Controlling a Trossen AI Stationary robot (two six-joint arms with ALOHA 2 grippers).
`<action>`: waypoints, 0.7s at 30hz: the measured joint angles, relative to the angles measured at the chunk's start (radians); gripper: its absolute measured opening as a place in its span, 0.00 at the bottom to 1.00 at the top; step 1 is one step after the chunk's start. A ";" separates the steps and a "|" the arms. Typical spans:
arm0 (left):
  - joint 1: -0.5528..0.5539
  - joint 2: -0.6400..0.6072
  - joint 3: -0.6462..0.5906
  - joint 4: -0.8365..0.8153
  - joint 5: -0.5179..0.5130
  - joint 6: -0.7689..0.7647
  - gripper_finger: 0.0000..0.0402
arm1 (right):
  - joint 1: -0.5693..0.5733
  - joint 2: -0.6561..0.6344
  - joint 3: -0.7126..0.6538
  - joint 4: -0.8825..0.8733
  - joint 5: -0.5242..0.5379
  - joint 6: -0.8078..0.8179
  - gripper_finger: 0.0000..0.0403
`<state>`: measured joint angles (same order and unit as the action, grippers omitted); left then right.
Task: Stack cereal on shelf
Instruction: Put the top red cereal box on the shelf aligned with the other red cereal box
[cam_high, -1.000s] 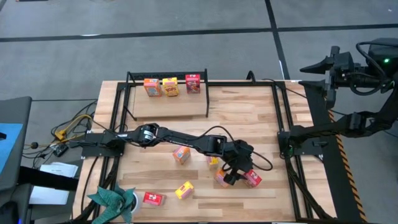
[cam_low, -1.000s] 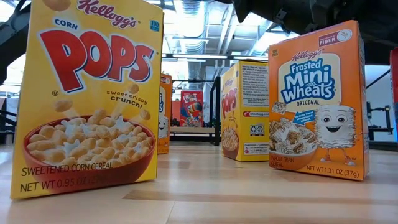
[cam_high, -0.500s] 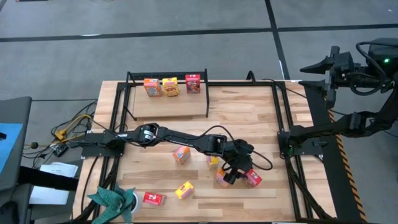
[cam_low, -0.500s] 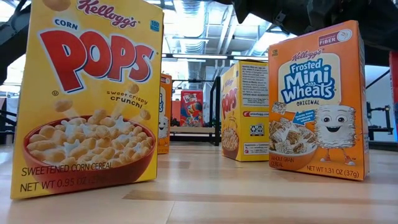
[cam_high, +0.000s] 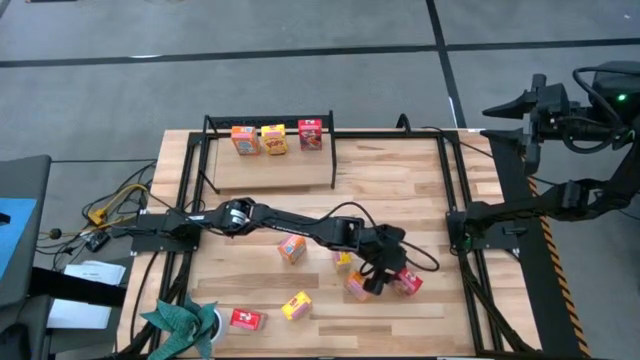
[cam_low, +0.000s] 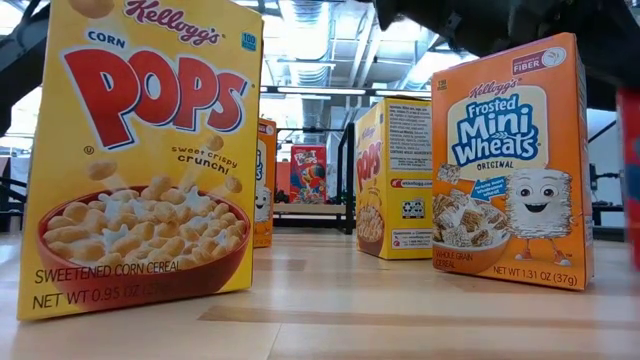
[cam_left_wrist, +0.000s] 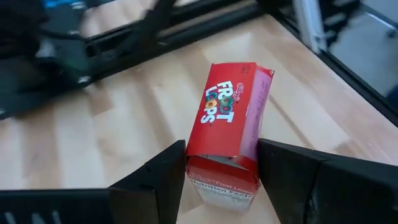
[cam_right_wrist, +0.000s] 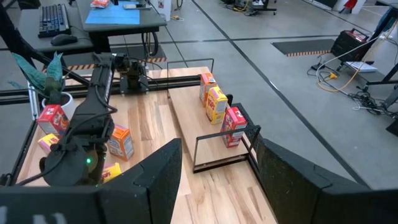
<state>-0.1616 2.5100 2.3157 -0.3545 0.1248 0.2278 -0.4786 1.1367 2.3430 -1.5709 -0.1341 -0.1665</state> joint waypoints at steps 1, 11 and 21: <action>0.000 -0.008 0.000 0.000 -0.023 -0.009 0.43 | 0.000 0.000 0.000 0.000 0.000 0.000 0.58; 0.026 -0.159 0.000 -0.058 -0.239 -0.127 0.43 | 0.000 -0.015 0.001 0.000 0.000 -0.025 0.58; 0.104 -0.422 0.000 -0.289 -0.427 -0.211 0.43 | 0.000 -0.029 0.001 0.000 0.000 -0.045 0.58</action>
<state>-0.0572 2.0884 2.3161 -0.6432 -0.3023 0.0169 -0.4784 1.1073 2.3436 -1.5707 -0.1341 -0.2115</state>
